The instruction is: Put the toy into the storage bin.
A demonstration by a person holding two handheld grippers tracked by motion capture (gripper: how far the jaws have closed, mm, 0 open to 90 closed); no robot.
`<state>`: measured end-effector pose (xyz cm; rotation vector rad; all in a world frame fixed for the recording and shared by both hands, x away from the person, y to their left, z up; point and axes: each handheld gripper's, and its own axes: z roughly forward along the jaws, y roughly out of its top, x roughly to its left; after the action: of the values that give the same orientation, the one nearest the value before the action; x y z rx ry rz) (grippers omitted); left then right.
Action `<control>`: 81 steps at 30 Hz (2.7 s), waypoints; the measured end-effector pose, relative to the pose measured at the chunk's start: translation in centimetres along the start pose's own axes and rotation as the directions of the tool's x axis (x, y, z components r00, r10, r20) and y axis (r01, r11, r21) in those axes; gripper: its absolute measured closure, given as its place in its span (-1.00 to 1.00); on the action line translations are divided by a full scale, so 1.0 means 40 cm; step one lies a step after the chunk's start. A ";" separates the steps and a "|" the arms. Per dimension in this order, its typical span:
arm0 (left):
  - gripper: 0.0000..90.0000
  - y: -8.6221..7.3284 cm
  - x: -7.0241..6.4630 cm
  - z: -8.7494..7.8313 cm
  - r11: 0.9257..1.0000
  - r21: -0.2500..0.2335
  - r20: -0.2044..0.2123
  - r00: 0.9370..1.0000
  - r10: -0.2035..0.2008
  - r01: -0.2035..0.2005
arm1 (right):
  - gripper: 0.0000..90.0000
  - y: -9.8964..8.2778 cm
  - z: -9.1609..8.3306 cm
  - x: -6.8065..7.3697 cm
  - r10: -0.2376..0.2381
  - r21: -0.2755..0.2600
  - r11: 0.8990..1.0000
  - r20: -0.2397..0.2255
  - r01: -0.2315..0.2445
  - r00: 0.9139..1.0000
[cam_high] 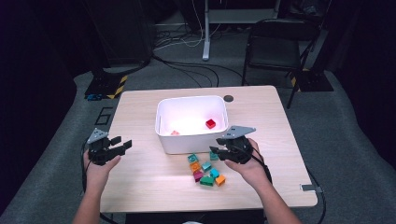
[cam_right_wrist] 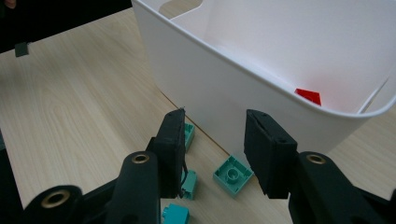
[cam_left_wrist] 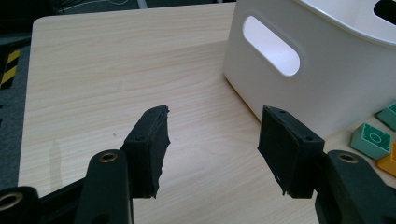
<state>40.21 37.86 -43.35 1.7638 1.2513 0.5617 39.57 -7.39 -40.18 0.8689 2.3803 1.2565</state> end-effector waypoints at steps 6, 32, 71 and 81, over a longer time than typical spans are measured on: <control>-0.06 -0.003 -0.001 0.004 1.000 0.001 -0.004 1.000 0.004 -0.004 | 0.31 -0.051 0.020 -0.003 0.013 -0.017 1.000 -0.005 -0.013 1.000; -0.06 -0.001 -0.001 0.020 1.000 0.013 0.003 1.000 0.015 -0.015 | 0.33 -0.162 0.112 0.007 0.006 0.116 0.993 -0.041 -0.001 0.999; -0.06 0.007 -0.004 0.042 1.000 0.021 0.017 1.000 0.022 -0.022 | 0.55 -0.199 0.129 -0.025 0.069 0.166 0.984 -0.013 -0.066 0.998; -0.06 0.008 -0.004 0.042 1.000 0.021 0.017 1.000 0.022 -0.022 | 0.37 -0.204 0.131 -0.026 0.095 0.160 0.983 -0.019 -0.091 0.995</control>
<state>41.59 37.01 -43.95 1.7987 1.2318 0.5472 40.11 -8.24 -49.86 1.0282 2.5148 1.1292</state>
